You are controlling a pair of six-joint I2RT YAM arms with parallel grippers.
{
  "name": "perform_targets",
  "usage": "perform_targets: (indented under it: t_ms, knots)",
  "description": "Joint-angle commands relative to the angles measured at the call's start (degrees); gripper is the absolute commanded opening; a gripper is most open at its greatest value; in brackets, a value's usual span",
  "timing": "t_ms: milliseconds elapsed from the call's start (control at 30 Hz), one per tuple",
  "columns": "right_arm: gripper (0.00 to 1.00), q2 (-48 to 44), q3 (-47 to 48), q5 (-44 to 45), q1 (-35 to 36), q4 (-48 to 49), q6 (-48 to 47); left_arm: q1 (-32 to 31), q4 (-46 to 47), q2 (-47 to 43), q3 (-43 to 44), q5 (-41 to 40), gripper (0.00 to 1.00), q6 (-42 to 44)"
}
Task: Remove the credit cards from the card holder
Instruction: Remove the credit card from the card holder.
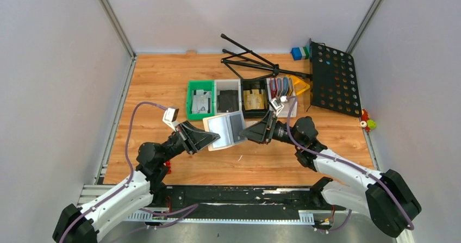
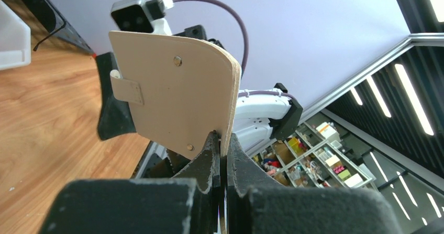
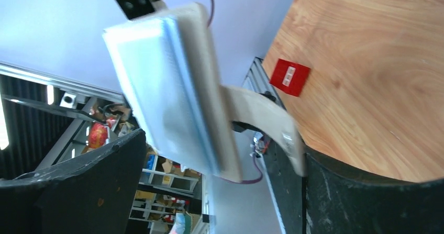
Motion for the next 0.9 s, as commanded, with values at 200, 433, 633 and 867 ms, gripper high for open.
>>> perform_targets:
  t_ms: [200, 433, 633, 867]
  knots:
    - [0.45, -8.47, 3.45, 1.70, 0.50, -0.05, -0.63, -0.02, -1.26, -1.86, 0.71, -0.03, 0.00, 1.69]
    - [0.40, -11.72, 4.33, 2.94, 0.46, -6.43, -5.13, -0.08, -2.96, -2.49, 0.18, 0.12, 0.00, 2.67]
    - [0.39, -12.82, 5.91, 2.45, 0.50, -11.69, -8.75, -0.06, -4.08, -2.86, 0.05, 0.39, 0.00, 3.45]
    - [0.35, -16.60, 6.54, 4.38, 0.47, -18.20, -13.57, -0.01, -6.14, -3.98, -0.62, 0.14, 0.00, 4.63]
